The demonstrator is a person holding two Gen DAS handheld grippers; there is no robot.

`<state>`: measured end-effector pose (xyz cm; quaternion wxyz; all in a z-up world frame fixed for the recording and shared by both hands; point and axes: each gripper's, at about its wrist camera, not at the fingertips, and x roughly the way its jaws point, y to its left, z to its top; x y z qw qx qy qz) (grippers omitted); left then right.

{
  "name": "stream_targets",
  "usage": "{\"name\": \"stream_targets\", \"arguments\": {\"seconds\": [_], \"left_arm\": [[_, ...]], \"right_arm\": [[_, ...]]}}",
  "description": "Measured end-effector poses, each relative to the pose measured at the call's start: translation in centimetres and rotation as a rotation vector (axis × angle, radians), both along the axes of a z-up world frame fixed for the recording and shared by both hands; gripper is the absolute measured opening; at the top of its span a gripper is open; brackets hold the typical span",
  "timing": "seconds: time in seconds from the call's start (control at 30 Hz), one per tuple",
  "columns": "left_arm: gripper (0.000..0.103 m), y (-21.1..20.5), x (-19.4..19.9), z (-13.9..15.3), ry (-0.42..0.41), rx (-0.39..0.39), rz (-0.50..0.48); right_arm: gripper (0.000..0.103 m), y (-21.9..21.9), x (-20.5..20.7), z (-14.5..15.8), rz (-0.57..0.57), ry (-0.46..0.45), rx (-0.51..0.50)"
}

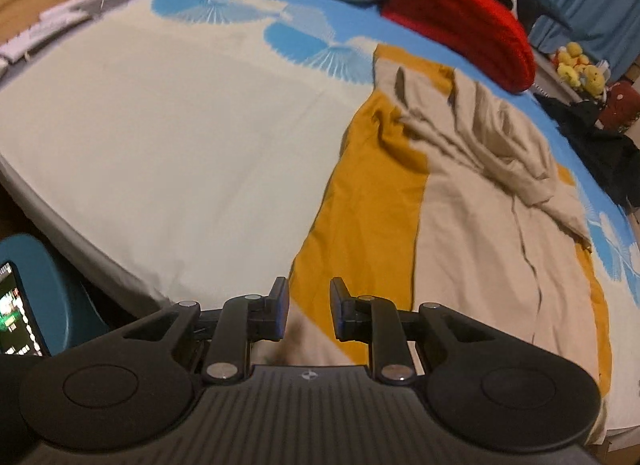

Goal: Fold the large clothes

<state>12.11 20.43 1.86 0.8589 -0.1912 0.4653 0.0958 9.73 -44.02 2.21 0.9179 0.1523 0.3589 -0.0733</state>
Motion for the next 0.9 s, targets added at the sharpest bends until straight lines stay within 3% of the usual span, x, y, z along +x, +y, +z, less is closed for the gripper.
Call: {"name": "stream_targets", "arguments": {"seconds": [0.07, 0.13, 0.27, 0.43, 0.63, 0.9], "left_arm": [[0.023, 0.0, 0.2, -1.1, 0.026, -0.010, 0.002], [0.024, -0.2, 0.6, -2.0, 0.058, 0.000, -0.009], [0.026, -0.5, 1.7, -3.4, 0.121, 0.030, -0.043], [0.029, 0.3, 1.9, -4.7, 0.176, 0.034, -0.020], [0.031, -0.1, 1.9, -5.4, 0.189, 0.057, -0.046], [0.033, -0.3, 1.8, -5.4, 0.180, 0.041, -0.056]], "right_arm": [[0.042, 0.4, 0.1, -1.8, -0.007, 0.022, 0.000], [0.042, 0.5, 0.7, -3.7, -0.024, 0.115, 0.002], [0.042, 1.4, 1.6, -4.7, 0.019, 0.141, -0.043], [0.042, 1.0, 2.1, -6.0, -0.001, 0.204, -0.046], [0.042, 0.2, 3.0, -8.0, -0.032, 0.281, -0.027], [0.042, -0.2, 3.1, -8.7, -0.049, 0.294, 0.003]]}}
